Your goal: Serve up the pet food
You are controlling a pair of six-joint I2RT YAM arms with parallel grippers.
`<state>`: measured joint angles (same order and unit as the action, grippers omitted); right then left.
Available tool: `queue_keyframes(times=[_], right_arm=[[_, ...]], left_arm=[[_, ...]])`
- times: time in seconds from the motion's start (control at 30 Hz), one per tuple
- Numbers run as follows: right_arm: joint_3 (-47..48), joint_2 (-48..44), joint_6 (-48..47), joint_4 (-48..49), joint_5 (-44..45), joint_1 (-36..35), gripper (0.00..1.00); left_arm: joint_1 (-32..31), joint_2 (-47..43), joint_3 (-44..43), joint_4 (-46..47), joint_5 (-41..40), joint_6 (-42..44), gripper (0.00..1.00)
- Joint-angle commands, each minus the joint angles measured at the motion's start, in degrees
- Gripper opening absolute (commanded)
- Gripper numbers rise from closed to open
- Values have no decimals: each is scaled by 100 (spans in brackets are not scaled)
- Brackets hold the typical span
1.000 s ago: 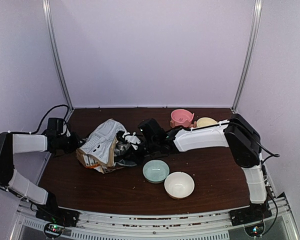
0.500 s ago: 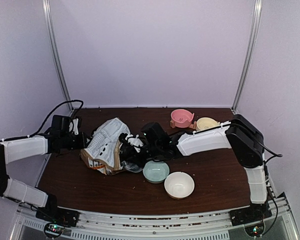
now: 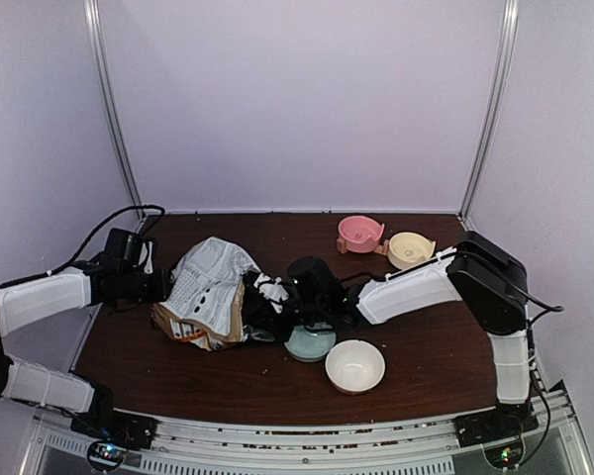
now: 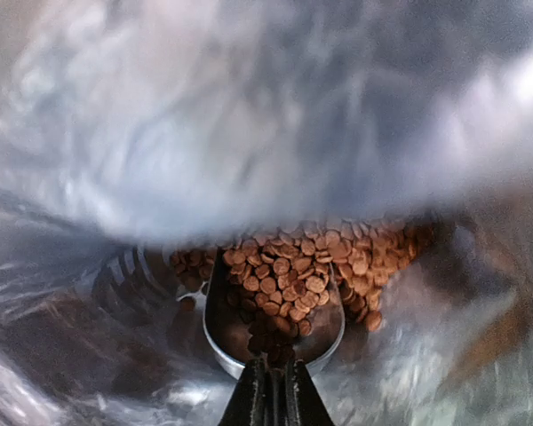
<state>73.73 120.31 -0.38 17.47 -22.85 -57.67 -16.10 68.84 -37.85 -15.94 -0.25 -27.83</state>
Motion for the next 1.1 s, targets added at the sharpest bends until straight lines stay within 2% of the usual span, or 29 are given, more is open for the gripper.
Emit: queue_keyframes(times=[0.0,0.17,0.23,0.37,0.47,0.57,0.87,1.07], right_arm=[[-477,-453,126,566,311,35,0],[-956,-796,246,1021,326,32,0],[-1048,-893,251,1084,340,34,0],[-1274,-1118,302,1312,371,31,0],[-1349,-1240,325,1380,353,35,0],[-1354,-1260,326,1410,318,33,0],[-1579,-1425,367,1702,443,34,0],[-1643,-1490,320,1756,455,36,0]], left_arm=[[-57,170,-411,-670,-436,-215,23],[-86,-197,-804,-1141,-727,-162,67],[-185,-375,-1071,-1426,-939,-37,75],[-587,-540,-1803,-1970,-974,67,79],[-1315,-440,-2332,-2319,-1110,28,81],[-1897,-132,-2770,-2525,-1164,-74,81],[-3083,1173,-3746,-2466,-107,-175,85],[-3431,1833,-4261,-2868,-367,-5,86]])
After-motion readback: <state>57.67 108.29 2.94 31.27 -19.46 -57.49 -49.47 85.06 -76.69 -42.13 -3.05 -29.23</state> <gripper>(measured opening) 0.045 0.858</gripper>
